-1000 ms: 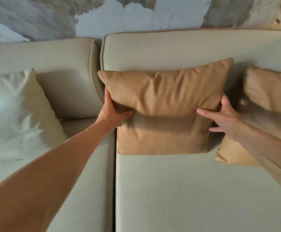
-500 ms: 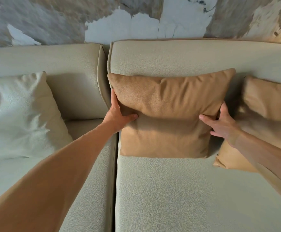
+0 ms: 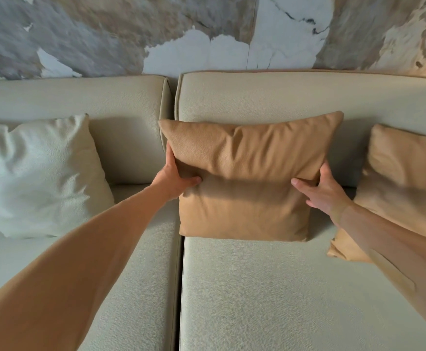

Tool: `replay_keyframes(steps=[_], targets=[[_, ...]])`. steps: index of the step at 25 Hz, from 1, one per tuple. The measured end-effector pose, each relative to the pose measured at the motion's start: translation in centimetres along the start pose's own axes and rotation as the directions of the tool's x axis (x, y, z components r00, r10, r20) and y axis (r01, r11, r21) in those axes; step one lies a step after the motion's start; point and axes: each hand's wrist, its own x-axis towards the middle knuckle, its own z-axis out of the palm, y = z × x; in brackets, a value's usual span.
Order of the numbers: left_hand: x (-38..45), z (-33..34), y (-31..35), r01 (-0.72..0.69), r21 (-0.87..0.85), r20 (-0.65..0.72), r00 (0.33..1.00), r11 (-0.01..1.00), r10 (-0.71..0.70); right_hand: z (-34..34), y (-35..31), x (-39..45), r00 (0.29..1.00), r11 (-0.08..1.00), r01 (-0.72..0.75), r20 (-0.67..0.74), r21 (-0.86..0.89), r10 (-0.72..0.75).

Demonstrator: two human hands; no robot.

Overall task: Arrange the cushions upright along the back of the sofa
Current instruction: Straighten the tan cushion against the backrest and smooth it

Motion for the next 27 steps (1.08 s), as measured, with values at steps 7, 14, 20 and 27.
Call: replay_keyframes(steps=[7,14,20,27], targets=[[-1.5,-1.6,0.2,0.000,0.066,0.072,0.997,0.998,-0.005,0.7,-1.9,-1.6,0.992,0.980,-0.037,-0.125,-0.193,0.013],[-2.5,-3.7,0.1,-0.014,0.002,0.193,0.981,1.000,0.014,0.7,-3.2,-2.3,0.993,0.997,-0.074,-0.086,0.034,0.077],[-1.3,-1.7,-0.4,0.080,0.003,0.191,0.978,0.997,-0.079,1.2,-0.9,-1.0,0.984,0.975,-0.166,-0.041,0.146,0.173],[-1.5,0.9,0.7,-0.009,-0.028,0.084,0.996,1.000,0.012,0.4,-0.5,-0.2,0.995,0.975,-0.091,-0.028,0.205,0.099]])
